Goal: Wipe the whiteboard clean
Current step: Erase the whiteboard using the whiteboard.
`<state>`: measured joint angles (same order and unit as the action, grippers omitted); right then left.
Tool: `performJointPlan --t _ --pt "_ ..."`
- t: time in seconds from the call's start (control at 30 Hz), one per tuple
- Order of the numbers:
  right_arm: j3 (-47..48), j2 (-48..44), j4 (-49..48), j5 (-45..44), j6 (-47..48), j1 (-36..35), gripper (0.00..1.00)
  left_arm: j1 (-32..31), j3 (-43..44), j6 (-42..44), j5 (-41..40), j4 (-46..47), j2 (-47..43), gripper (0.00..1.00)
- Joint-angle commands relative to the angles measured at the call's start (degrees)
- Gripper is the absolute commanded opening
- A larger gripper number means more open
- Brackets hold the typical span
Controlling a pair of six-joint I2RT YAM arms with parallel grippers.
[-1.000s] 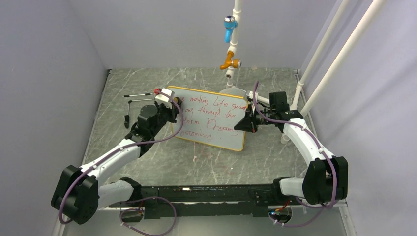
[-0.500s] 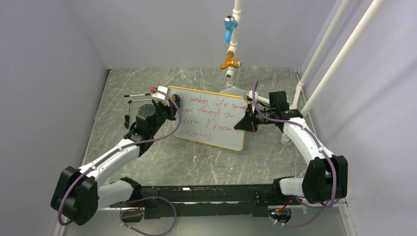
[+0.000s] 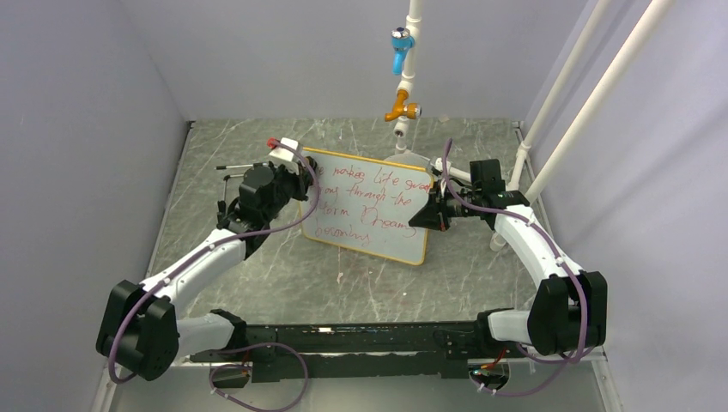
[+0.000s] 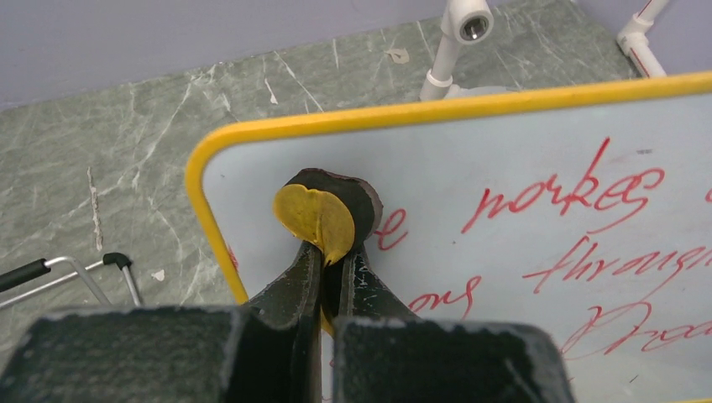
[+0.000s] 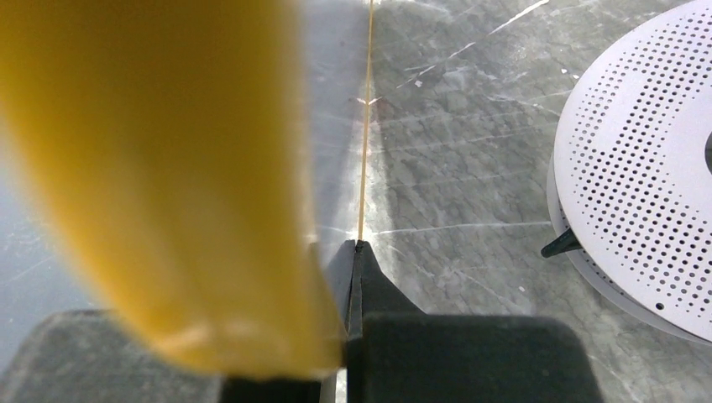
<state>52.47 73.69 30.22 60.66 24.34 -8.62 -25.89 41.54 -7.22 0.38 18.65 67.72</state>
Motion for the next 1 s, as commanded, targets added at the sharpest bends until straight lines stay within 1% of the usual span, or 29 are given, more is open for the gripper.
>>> performJointPlan --t 0.0,0.13,0.27,0.37,0.43,0.53,0.63,0.83,0.9,0.97 --pt "1.9 -1.5 1.5 1.7 4.2 -0.8 0.0 2.7 4.0 -2.4 2.2 2.0 0.8 0.0" --pt "1.9 -1.8 1.5 1.6 4.2 -0.9 0.0 2.8 2.4 -3.9 4.3 1.8 -0.6 0.0" --pt "2.0 -1.6 1.5 2.0 4.2 -0.9 0.0 2.3 -2.6 -7.0 6.3 4.3 -2.0 0.0" --pt "2.0 -1.5 1.5 2.1 4.1 -0.8 0.0 1.0 -5.0 -8.0 6.1 5.6 -1.9 0.0" --pt "2.0 -1.7 1.6 2.0 4.1 -0.9 0.0 0.3 -5.1 -8.2 6.1 5.7 -1.4 0.0" --pt "2.0 -1.9 1.6 2.0 4.3 -0.8 0.0 -1.0 -3.8 -7.6 5.5 4.9 -0.7 0.0" --pt "1.9 -2.0 1.6 2.1 4.2 -0.8 0.0 -1.2 -0.6 -6.4 4.2 2.9 -0.2 0.0" --pt "2.0 -2.4 1.7 2.0 4.3 -0.8 0.0 -1.3 9.2 -2.5 -2.6 -5.5 1.1 0.0" --pt "2.0 -2.4 1.8 2.0 4.4 -0.9 0.0 -1.2 10.7 -1.9 -4.6 -7.3 1.7 0.0" --pt "2.0 -2.4 1.8 1.9 4.4 -0.9 0.0 -1.2 11.0 -1.6 -4.9 -8.2 2.3 0.0"
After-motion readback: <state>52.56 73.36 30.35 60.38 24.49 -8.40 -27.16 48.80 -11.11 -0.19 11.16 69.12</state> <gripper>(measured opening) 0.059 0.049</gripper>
